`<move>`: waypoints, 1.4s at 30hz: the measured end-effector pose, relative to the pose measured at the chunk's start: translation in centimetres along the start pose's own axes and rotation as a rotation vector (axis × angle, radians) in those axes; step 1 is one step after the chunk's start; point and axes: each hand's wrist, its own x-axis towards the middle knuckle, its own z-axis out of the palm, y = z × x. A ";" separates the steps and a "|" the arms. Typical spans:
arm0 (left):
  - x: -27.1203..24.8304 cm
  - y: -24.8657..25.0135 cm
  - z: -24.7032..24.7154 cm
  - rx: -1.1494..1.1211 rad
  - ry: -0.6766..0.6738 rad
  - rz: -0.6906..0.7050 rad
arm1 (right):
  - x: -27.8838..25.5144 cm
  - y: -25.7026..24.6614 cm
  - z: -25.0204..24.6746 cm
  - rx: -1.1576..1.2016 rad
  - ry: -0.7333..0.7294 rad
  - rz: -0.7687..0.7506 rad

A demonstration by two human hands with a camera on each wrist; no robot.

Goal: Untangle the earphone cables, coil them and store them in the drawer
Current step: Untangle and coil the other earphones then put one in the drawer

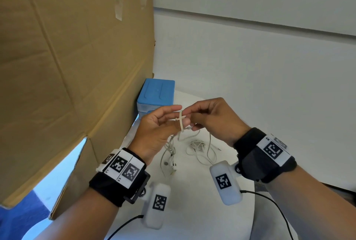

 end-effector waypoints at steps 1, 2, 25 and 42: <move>0.1 -0.1 -0.1 0.032 0.009 0.011 | 0.0 0.0 0.0 0.019 0.001 0.010; 0.3 -0.2 -0.3 0.061 0.019 0.021 | 0.0 0.1 -0.1 0.039 0.003 0.018; 1.0 -2.0 -0.6 0.297 0.183 0.185 | 0.0 1.8 1.1 -0.089 0.081 -0.032; 0.5 -2.1 -0.2 0.433 0.213 0.216 | 0.3 1.7 1.7 -0.644 0.304 -0.058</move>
